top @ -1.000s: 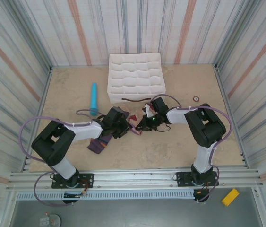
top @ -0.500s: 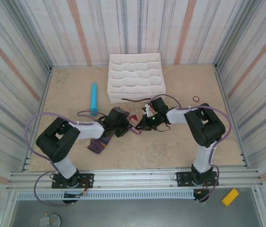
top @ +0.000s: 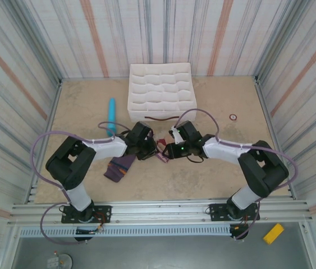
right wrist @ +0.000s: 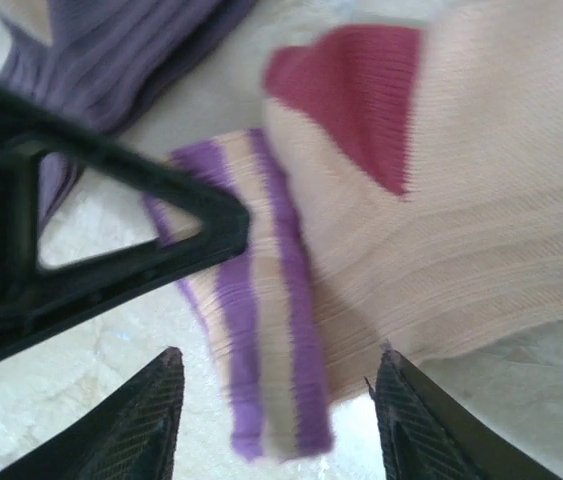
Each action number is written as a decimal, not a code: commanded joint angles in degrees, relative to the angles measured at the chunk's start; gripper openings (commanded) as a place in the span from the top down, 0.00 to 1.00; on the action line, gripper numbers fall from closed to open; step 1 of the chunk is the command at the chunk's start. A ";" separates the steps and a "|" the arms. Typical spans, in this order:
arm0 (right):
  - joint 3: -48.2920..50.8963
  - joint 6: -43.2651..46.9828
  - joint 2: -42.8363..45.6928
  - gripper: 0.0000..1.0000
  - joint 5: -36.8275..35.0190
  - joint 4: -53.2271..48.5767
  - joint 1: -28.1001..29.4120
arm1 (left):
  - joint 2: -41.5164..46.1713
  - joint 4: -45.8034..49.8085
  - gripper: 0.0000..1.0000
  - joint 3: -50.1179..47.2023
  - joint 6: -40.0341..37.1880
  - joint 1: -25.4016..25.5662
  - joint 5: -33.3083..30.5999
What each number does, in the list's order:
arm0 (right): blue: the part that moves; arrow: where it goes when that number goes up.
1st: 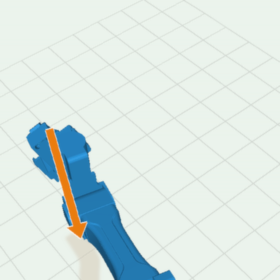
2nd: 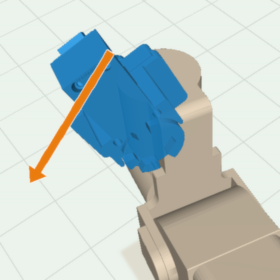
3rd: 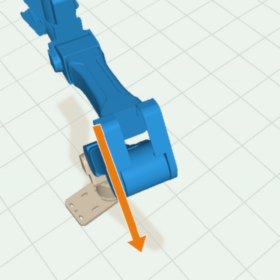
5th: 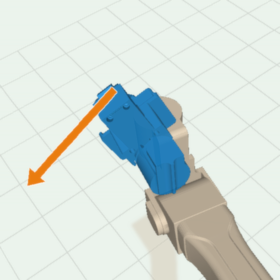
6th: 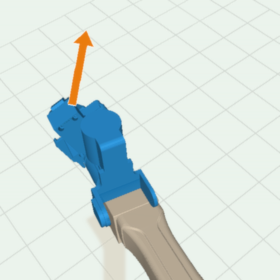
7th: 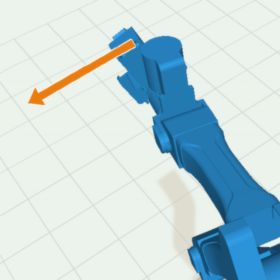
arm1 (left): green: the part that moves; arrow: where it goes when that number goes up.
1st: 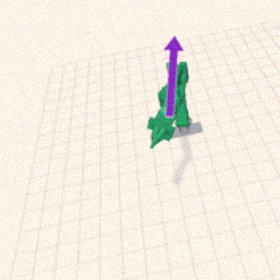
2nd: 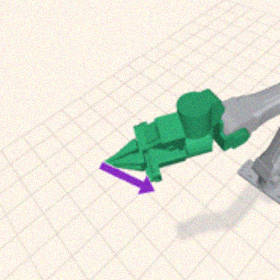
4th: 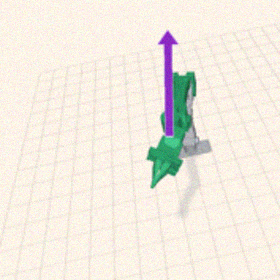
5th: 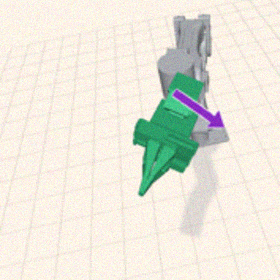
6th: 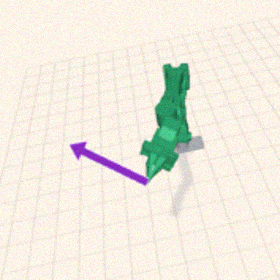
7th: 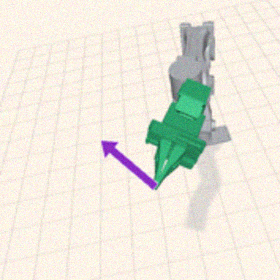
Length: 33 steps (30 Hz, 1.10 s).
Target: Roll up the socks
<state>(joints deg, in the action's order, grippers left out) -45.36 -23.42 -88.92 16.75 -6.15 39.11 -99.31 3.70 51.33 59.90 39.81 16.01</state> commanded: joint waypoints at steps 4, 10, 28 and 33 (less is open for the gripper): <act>3.91 10.30 7.93 0.42 -22.51 0.00 10.31 | -2.54 9.25 1.00 3.08 -11.68 -1.28 5.43; 6.04 16.09 8.11 0.44 -35.14 5.07 19.47 | -5.07 10.61 1.00 4.68 -12.57 -3.51 8.60; 5.81 24.60 -9.35 0.50 -58.26 17.52 30.70 | -4.32 13.52 1.00 5.65 -11.97 -3.43 8.18; 6.07 25.02 -11.48 0.79 -58.25 19.26 30.70 | -3.38 12.53 0.94 4.61 -11.96 -3.43 8.07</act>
<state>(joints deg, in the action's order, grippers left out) -40.01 1.02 -98.70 -39.88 11.22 69.54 -102.85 12.36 56.80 49.08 36.58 24.99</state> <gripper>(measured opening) 0.268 0.149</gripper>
